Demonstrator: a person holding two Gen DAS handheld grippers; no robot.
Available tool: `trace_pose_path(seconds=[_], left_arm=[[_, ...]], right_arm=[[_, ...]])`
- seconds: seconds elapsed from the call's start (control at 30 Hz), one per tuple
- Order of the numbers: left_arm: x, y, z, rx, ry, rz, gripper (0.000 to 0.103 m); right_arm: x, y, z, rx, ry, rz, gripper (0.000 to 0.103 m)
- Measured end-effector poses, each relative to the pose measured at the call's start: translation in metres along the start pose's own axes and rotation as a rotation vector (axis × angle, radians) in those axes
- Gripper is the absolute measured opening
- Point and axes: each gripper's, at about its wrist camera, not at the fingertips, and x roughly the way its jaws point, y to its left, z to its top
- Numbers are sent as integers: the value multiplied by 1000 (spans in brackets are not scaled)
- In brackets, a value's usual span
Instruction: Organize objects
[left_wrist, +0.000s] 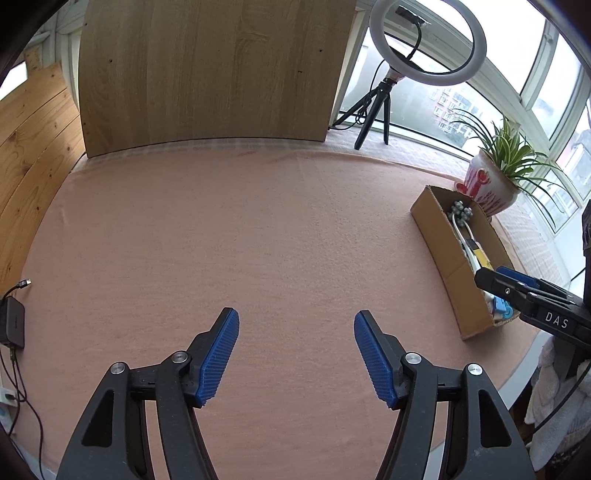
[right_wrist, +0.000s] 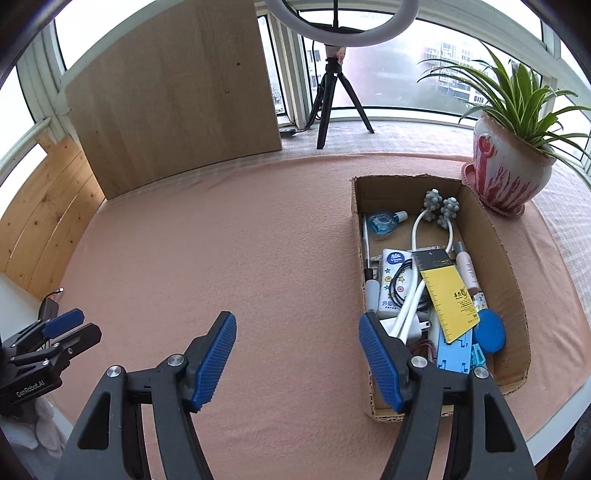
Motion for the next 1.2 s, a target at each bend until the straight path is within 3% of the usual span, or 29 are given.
trace_pose_path(seconds=[0.47,1.2], left_arm=[[4,21,-10,-21,23,69,74],[24,51,-32,-51,86,113,74]], right_arm=[[-2,61,-28,-67,-31,-19,65],[21,93,-39,-70,-1,-24,65]])
